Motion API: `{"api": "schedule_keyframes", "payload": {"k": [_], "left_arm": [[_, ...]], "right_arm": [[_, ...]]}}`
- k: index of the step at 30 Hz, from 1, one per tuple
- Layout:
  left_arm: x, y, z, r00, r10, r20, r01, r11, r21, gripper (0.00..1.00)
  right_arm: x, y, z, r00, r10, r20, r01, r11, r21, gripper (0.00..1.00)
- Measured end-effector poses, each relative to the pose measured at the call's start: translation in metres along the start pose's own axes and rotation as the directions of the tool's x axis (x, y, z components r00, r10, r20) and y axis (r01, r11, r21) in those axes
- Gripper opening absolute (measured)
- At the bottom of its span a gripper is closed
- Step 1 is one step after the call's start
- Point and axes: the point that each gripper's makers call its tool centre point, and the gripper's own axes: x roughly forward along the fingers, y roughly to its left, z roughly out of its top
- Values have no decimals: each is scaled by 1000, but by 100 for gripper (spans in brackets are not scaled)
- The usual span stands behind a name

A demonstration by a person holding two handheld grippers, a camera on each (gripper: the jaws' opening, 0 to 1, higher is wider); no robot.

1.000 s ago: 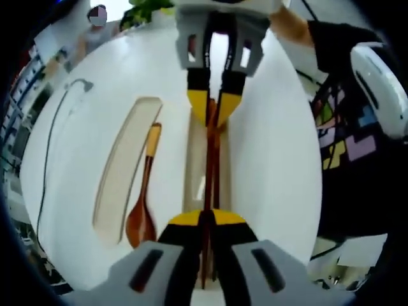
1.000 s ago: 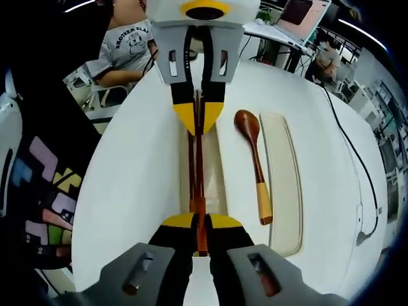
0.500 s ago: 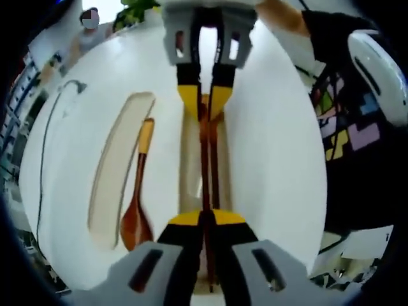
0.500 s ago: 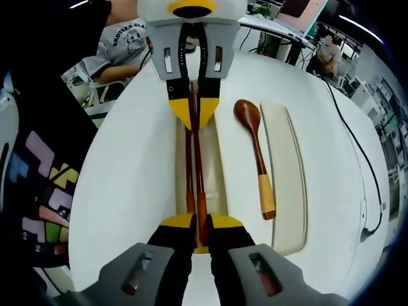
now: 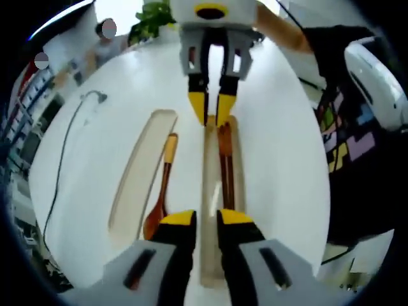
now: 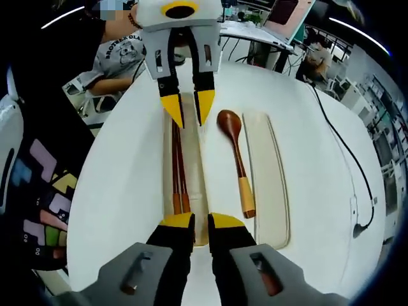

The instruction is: Arrange the utensils inside the cutlery case until each visible utensil rests in its matching compartment.

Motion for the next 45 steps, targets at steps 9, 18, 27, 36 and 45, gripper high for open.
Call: {"api": "schedule_keyframes", "payload": {"k": [9, 18, 27, 36, 45], "left_arm": [[1, 42, -15, 994, 111, 18, -111, 993, -41, 19], [8, 47, -30, 994, 111, -10, -111, 991, -72, 23], [16, 44, -35, 995, 98, -5, -98, 990, -100, 26], [23, 40, -40, 996, 82, -21, -84, 992, -93, 28], [20, 41, -40, 997, 82, 0, -82, 992, -98, 30]], "right_arm": [[12, -29, 7, 996, -65, 66, 63, 998, 25, 11], [31, -47, 1, 994, -71, 87, 65, 995, 73, 12], [37, -48, -3, 994, -65, 86, 58, 995, 83, 12], [44, -40, -2, 997, -24, 75, 21, 999, 42, 11], [42, -36, -5, 994, -9, 108, 4, 999, 54, 9]]}}
